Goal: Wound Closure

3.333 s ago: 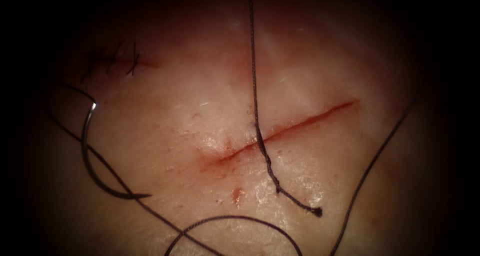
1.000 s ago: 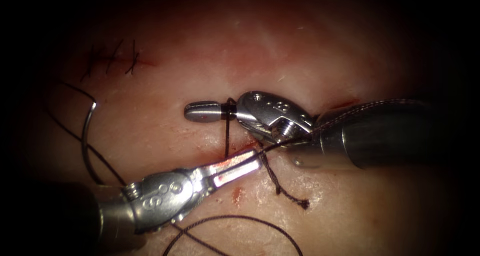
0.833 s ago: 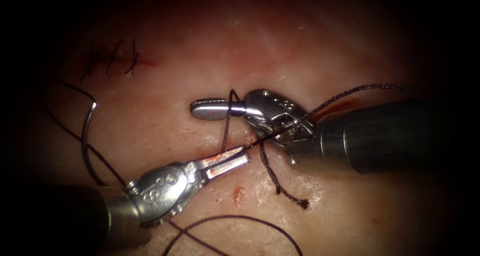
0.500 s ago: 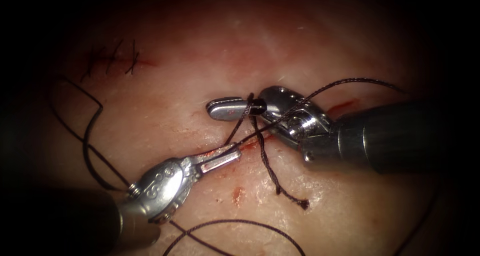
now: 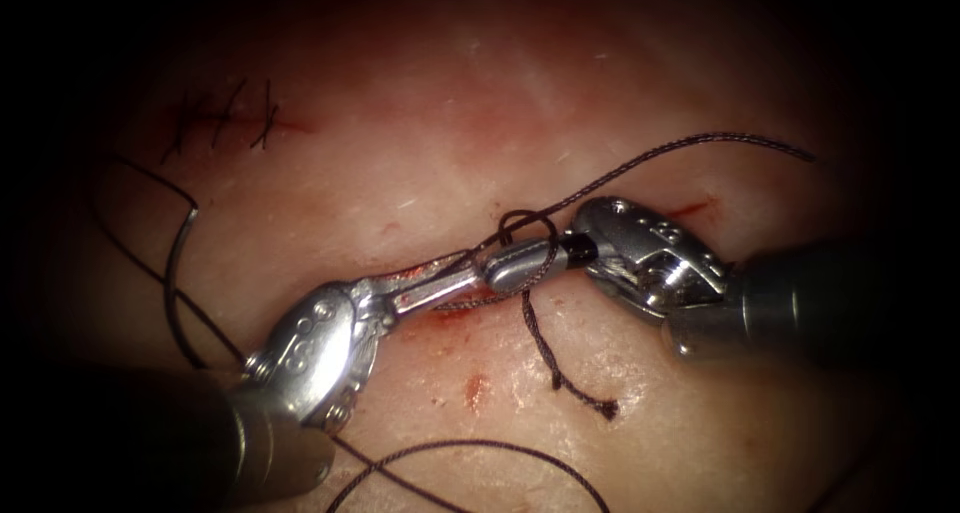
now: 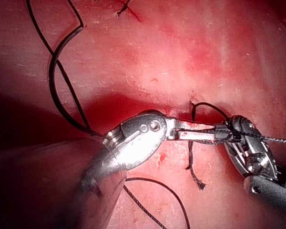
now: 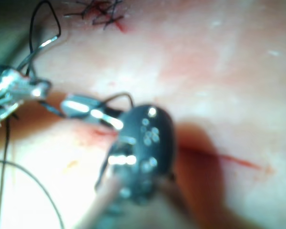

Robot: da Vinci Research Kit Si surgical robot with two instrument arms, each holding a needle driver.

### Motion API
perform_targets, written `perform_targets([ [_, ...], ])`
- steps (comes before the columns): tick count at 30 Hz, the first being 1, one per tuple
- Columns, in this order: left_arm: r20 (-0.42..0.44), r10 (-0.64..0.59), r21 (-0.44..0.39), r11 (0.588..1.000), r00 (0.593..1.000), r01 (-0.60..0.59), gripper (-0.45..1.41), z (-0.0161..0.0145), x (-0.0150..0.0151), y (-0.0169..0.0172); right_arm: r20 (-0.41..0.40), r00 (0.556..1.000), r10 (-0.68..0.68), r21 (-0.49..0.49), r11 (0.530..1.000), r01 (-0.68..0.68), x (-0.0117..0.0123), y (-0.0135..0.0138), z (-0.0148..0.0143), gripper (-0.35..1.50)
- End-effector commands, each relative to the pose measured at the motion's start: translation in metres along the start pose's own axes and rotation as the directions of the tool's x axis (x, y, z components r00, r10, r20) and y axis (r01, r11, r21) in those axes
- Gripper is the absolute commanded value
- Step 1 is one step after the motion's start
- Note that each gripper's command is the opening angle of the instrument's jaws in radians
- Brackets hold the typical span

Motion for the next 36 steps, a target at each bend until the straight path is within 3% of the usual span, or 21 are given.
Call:
perform_targets([
  [1,0.002,-0.004,-0.003,1.0,1.0,0.004,-0.45,0.0001,-0.0013,0.0009,-0.001,1.0,-0.001,0.003,1.0,0.001,-0.0007,-0.0001,0.0005,0.15],
  [5,0.003,0.001,0.0,1.0,1.0,-0.001,-0.45,0.0005,-0.0023,0.0004,0.001,1.0,-0.002,0.006,1.0,0.002,-0.0005,-0.0005,0.0006,0.71],
  [7,0.011,0.012,-0.007,1.0,1.0,-0.012,-0.45,0.0012,-0.0021,0.0,0.051,0.999,0.015,0.019,1.0,-0.016,-0.0007,-0.0008,0.0008,0.98],
  [8,0.011,0.012,-0.007,1.0,1.0,-0.012,-0.45,0.0012,-0.0021,0.0,0.051,0.999,0.015,0.019,1.0,-0.016,-0.0007,-0.0008,0.0008,0.98],
  [9,0.029,0.018,-0.018,1.0,0.999,-0.018,-0.45,0.0017,-0.0028,-0.0001,0.086,0.996,-0.003,0.094,0.996,-0.005,-0.0006,-0.0011,0.001,0.76],
  [11,0.042,0.028,-0.021,0.999,0.999,-0.027,-0.45,0.0019,-0.0038,-0.0003,0.109,0.994,-0.028,0.154,0.988,0.011,-0.0006,-0.0012,0.0012,0.61],
  [14,0.044,0.029,-0.024,0.999,0.999,-0.028,-0.45,0.0015,-0.0046,-0.0003,0.123,0.992,-0.03,0.139,0.99,0.013,-0.0007,-0.0009,0.0013,0.56],
  [19,0.044,0.023,-0.023,1.0,0.999,-0.022,-0.45,0.0013,-0.0043,0.0006,0.162,0.985,-0.061,0.099,0.994,0.045,-0.0014,-0.0003,0.0006,0.62],
  [22,0.043,0.007,-0.032,0.999,0.999,-0.006,-0.45,0.0022,-0.0027,0.0012,0.295,0.951,-0.096,0.032,0.995,0.091,-0.0024,0.0008,-0.0001,0.83],
  [24,0.043,0.004,-0.036,0.999,0.999,-0.003,-0.45,0.0024,-0.0023,0.0013,0.309,0.945,-0.108,0.01,0.994,0.11,-0.0024,0.0011,-0.0002,0.84],
  [27,0.039,-0.008,-0.053,0.999,0.999,0.01,-0.45,0.0037,-0.0011,0.003,0.395,0.903,-0.17,-0.071,0.974,0.214,-0.0014,0.0023,-0.0007,0.96],
  [29,0.039,-0.01,-0.057,0.998,0.999,0.012,-0.45,0.0039,-0.0009,0.0033,0.407,0.896,-0.178,-0.076,0.971,0.228,-0.0012,0.0024,-0.0008,0.93],
  [30,0.038,-0.016,-0.059,0.998,0.999,0.018,-0.45,0.0042,-0.0004,0.0038,0.421,0.883,-0.208,-0.078,0.962,0.263,-0.0009,0.0022,-0.001,-0.06],
  [31,0.039,-0.024,-0.059,0.998,0.999,0.026,-0.45,0.0042,-0.0001,0.0038,0.419,0.884,-0.206,-0.078,0.962,0.262,-0.0007,0.0021,-0.0009,-0.35],
  [36,0.032,-0.022,-0.066,0.998,0.999,0.024,-0.45,0.0036,-0.0005,0.0034,0.362,0.907,-0.217,-0.191,0.935,0.3,-0.0008,0.002,-0.0002,-0.35],
])
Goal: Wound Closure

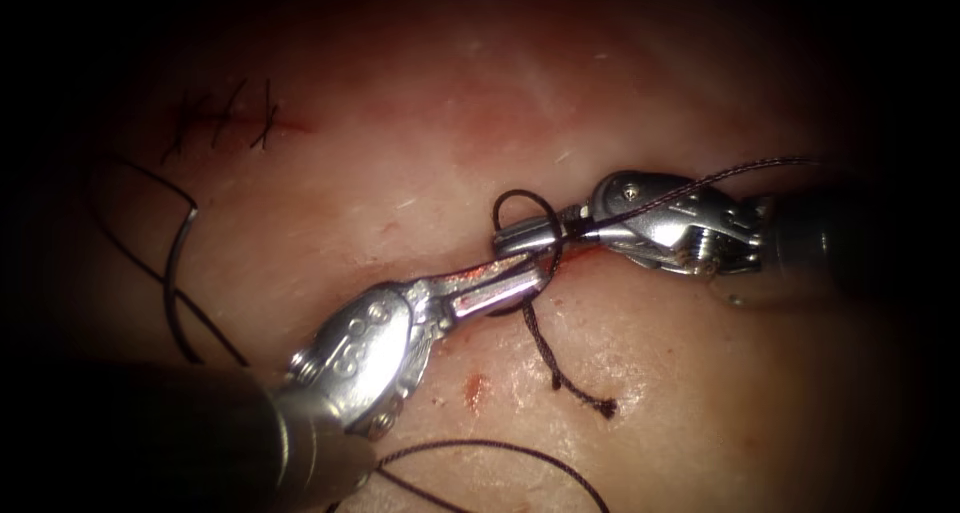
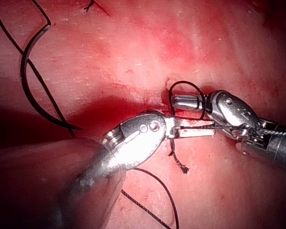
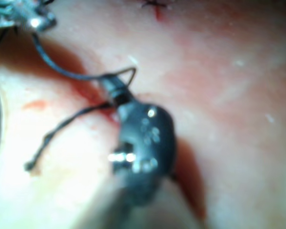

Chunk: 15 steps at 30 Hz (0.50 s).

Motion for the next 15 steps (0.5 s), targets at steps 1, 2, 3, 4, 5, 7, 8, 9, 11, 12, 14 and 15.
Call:
perform_targets([
  [1,0.0,-0.003,0.007,1.0,1.0,0.003,-0.45,0.0,-0.0014,0.0006,-0.022,1.0,-0.004,-0.057,0.998,0.003,-0.0011,-0.0005,0.0017,-0.35],
  [2,-0.003,-0.002,0.007,1.0,1.0,0.002,-0.45,-0.0001,-0.0014,0.0006,-0.037,0.999,0.007,-0.071,0.997,-0.009,-0.0012,-0.0005,0.002,-0.35],
  [3,-0.006,-0.001,0.009,1.0,1.0,0.002,-0.45,-0.0002,-0.0015,0.0006,-0.051,0.999,0.018,-0.075,0.997,-0.021,-0.0013,-0.0005,0.0022,-0.35],
  [4,-0.009,-0.001,0.009,1.0,1.0,0.001,-0.45,-0.0003,-0.0016,0.0006,-0.064,0.998,0.023,-0.078,0.997,-0.027,-0.0013,-0.0006,0.0024,-0.35],
  [5,-0.017,0.002,0.013,1.0,1.0,-0.002,-0.45,-0.0004,-0.0018,0.0006,-0.094,0.995,0.044,-0.091,0.994,-0.053,-0.0012,-0.0005,0.0026,-0.35],
  [7,-0.019,0.006,0.018,1.0,1.0,-0.005,-0.45,-0.0006,-0.0022,0.0006,-0.13,0.989,0.065,-0.099,0.992,-0.078,-0.0011,-0.0002,0.0027,-0.35],
  [8,-0.019,0.008,0.021,1.0,1.0,-0.008,-0.45,-0.0007,-0.0025,0.0006,-0.146,0.987,0.075,-0.104,0.99,-0.09,-0.0011,-0.0001,0.0027,-0.35],
  [9,-0.018,0.011,0.023,1.0,1.0,-0.01,-0.45,-0.0008,-0.0027,0.0006,-0.169,0.981,0.095,-0.109,0.987,-0.114,-0.001,0.0,0.0028,-0.35],
  [11,-0.018,0.015,0.026,1.0,1.0,-0.015,-0.45,-0.0012,-0.0032,0.0005,-0.198,0.974,0.113,-0.111,0.984,-0.137,-0.001,0.0001,0.003,-0.35],
  [12,-0.017,0.017,0.027,1.0,1.0,-0.017,-0.45,-0.0014,-0.0034,0.0004,-0.219,0.967,0.128,-0.108,0.982,-0.154,-0.001,0.0001,0.0031,-0.35],
  [14,-0.017,0.018,0.028,0.999,1.0,-0.018,-0.45,-0.0016,-0.0036,0.0004,-0.245,0.958,0.148,-0.096,0.98,-0.175,-0.001,0.0002,0.0032,-0.35],
  [15,-0.016,0.021,0.031,0.999,1.0,-0.02,-0.45,-0.0022,-0.0039,0.0002,-0.284,0.941,0.184,-0.069,0.975,-0.212,-0.001,0.0001,0.0033,-0.35],
])
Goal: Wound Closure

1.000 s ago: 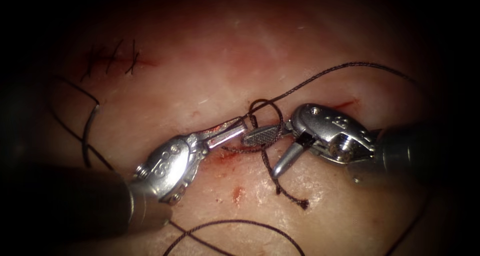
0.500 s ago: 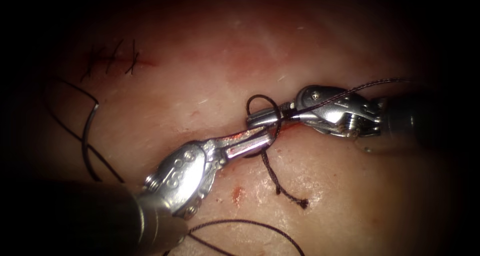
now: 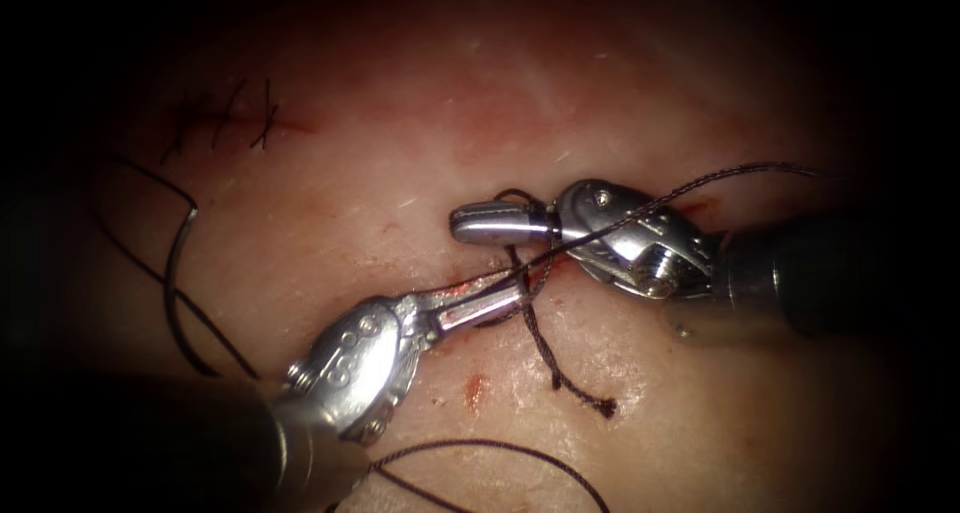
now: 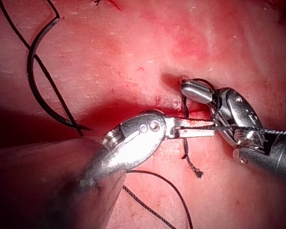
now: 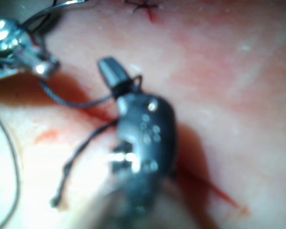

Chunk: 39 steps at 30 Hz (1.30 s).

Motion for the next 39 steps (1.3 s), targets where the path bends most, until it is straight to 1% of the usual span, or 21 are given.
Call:
perform_targets([
  [1,0.0,-0.003,0.001,1.0,1.0,0.003,-0.45,-0.0002,-0.0011,0.0008,-0.035,0.999,0.042,0.023,0.999,-0.041,-0.0009,-0.0005,0.001,-0.35],
  [3,0.001,-0.004,0.003,1.0,1.0,0.004,-0.45,-0.0009,-0.001,0.0003,-0.079,0.989,0.129,0.084,0.989,-0.122,-0.001,-0.0007,0.0012,-0.35],
  [5,0.002,-0.005,0.006,1.0,1.0,0.005,-0.45,-0.0012,-0.0009,-0.0001,-0.112,0.975,0.191,0.144,0.974,-0.174,-0.0011,-0.001,0.0014,-0.35],
  [7,0.003,-0.005,0.008,1.0,1.0,0.005,-0.45,-0.0014,-0.0009,-0.0004,-0.114,0.964,0.241,0.196,0.957,-0.216,-0.0013,-0.0016,0.0016,-0.35],
  [8,0.0,-0.006,0.007,1.0,1.0,0.006,-0.45,-0.0015,-0.0009,-0.0007,-0.1,0.959,0.264,0.228,0.945,-0.236,-0.0015,-0.0021,0.0019,-0.35],
  [11,0.0,-0.006,0.006,1.0,1.0,0.006,-0.45,-0.0016,-0.0009,-0.0011,-0.096,0.953,0.286,0.294,0.923,-0.247,-0.0019,-0.003,0.0022,-0.35],
  [13,0.0,-0.006,0.005,1.0,1.0,0.006,-0.45,-0.0016,-0.0009,-0.0012,-0.092,0.953,0.29,0.303,0.919,-0.25,-0.0019,-0.0032,0.0022,-0.35],
  [16,0.0,-0.005,0.004,1.0,1.0,0.005,-0.45,-0.0017,-0.0011,-0.0016,-0.131,0.942,0.31,0.282,0.922,-0.264,-0.0015,-0.0038,0.0019,-0.35],
  [17,0.0,-0.005,0.004,1.0,1.0,0.005,-0.45,-0.0017,-0.0011,-0.0016,-0.131,0.942,0.31,0.282,0.922,-0.264,-0.0015,-0.0038,0.0019,-0.35],
  [18,0.0,-0.005,0.004,1.0,1.0,0.005,-0.45,-0.0018,-0.0011,-0.0017,-0.135,0.94,0.312,0.279,0.923,-0.266,-0.0012,-0.0038,0.0018,-0.25],
  [19,0.0,-0.005,0.004,1.0,1.0,0.005,-0.45,-0.0018,-0.0011,-0.0017,-0.144,0.936,0.322,0.27,0.923,-0.276,-0.001,-0.0039,0.0017,0.1],
  [20,0.0,-0.005,0.006,1.0,1.0,0.005,-0.45,-0.0019,-0.0011,-0.0017,-0.149,0.934,0.324,0.265,0.923,-0.278,-0.0008,-0.0039,0.0017,0.37],
  [21,0.0,-0.005,0.006,1.0,1.0,0.005,-0.45,-0.0019,-0.0011,-0.0018,-0.153,0.933,0.326,0.262,0.924,-0.28,-0.0006,-0.004,0.0016,0.56],
  [22,0.001,-0.005,0.008,1.0,1.0,0.005,-0.45,-0.002,-0.0011,-0.0018,-0.158,0.933,0.322,0.259,0.926,-0.276,-0.0004,-0.004,0.0016,0.67],
  [26,0.002,-0.006,0.01,1.0,1.0,0.006,-0.45,-0.0024,-0.001,-0.0021,-0.161,0.932,0.326,0.258,0.925,-0.279,0.0002,-0.0041,0.0016,0.71],
  [27,0.003,-0.008,0.014,1.0,1.0,0.008,-0.45,-0.0027,-0.0008,-0.0023,-0.162,0.931,0.327,0.257,0.925,-0.28,0.0002,-0.0042,0.0015,0.74],
  [32,0.005,-0.006,0.019,1.0,1.0,0.006,-0.45,-0.003,-0.0003,-0.0027,-0.152,0.934,0.324,0.264,0.924,-0.278,-0.0001,-0.0043,0.0015,0.72],
  [33,0.006,-0.003,0.021,1.0,1.0,0.003,-0.45,-0.0029,0.0,-0.003,-0.136,0.939,0.314,0.279,0.922,-0.268,-0.0003,-0.0044,0.0015,0.67],
  [35,0.007,0.0,0.024,1.0,1.0,0.0,-0.45,-0.0026,0.0004,-0.0032,-0.114,0.948,0.298,0.301,0.92,-0.253,-0.0004,-0.0046,0.0015,0.64],
  [38,0.008,0.002,0.032,0.999,1.0,-0.002,-0.45,-0.002,0.0007,-0.0034,-0.061,0.963,0.261,0.353,0.908,-0.224,-0.0006,-0.0048,0.0016,0.54],
  [39,0.005,0.001,0.034,0.999,1.0,-0.001,-0.45,-0.0018,0.0008,-0.0035,-0.046,0.967,0.25,0.368,0.904,-0.217,-0.0006,-0.0049,0.0015,0.44],
])
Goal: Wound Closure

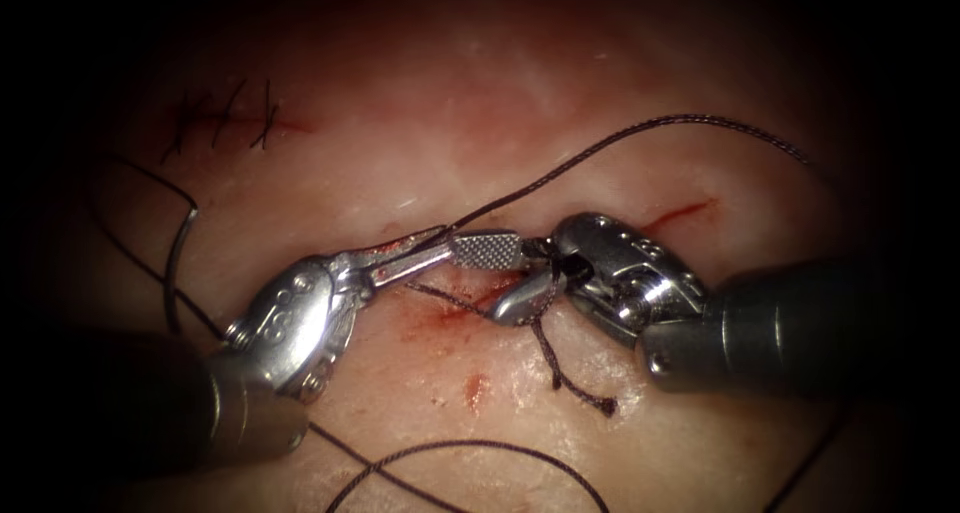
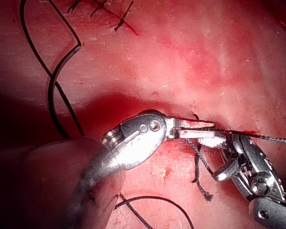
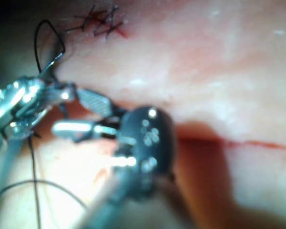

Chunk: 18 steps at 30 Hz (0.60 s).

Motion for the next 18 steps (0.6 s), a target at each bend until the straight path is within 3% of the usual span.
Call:
perform_targets([
  [1,-0.003,-0.006,0.002,1.0,1.0,0.006,-0.45,0.0003,-0.0009,0.0008,0.048,0.999,-0.024,0.046,0.999,0.022,-0.001,-0.0001,0.0,0.22],
  [2,-0.003,-0.006,0.002,1.0,1.0,0.006,-0.45,0.0003,-0.0009,0.0008,0.048,0.999,-0.024,0.046,0.999,0.022,-0.001,-0.0001,0.0,0.22],
  [6,-0.006,-0.004,-0.006,1.0,1.0,0.004,-0.45,0.0014,-0.0011,0.001,0.202,0.973,-0.115,0.14,0.986,0.088,-0.0009,-0.001,-0.0007,0.17],
  [9,-0.008,0.001,-0.012,1.0,1.0,-0.001,-0.45,0.0014,-0.0017,0.0012,0.231,0.959,-0.165,0.201,0.972,0.119,-0.0004,-0.0012,-0.0007,0.15],
  [12,-0.009,0.004,-0.014,1.0,1.0,-0.004,-0.45,0.0012,-0.0021,0.0009,0.263,0.934,-0.243,0.265,0.949,0.173,-0.0002,-0.0015,-0.0004,0.27],
  [15,-0.01,0.005,-0.015,1.0,1.0,-0.005,-0.45,0.0014,-0.0022,0.001,0.316,0.899,-0.304,0.315,0.927,0.203,-0.0004,-0.0015,0.0002,0.57],
  [18,-0.012,0.008,-0.028,1.0,1.0,-0.008,-0.45,0.0021,-0.0026,0.0015,0.363,0.856,-0.367,0.407,0.889,0.208,-0.0009,-0.0017,0.0013,0.73],
])
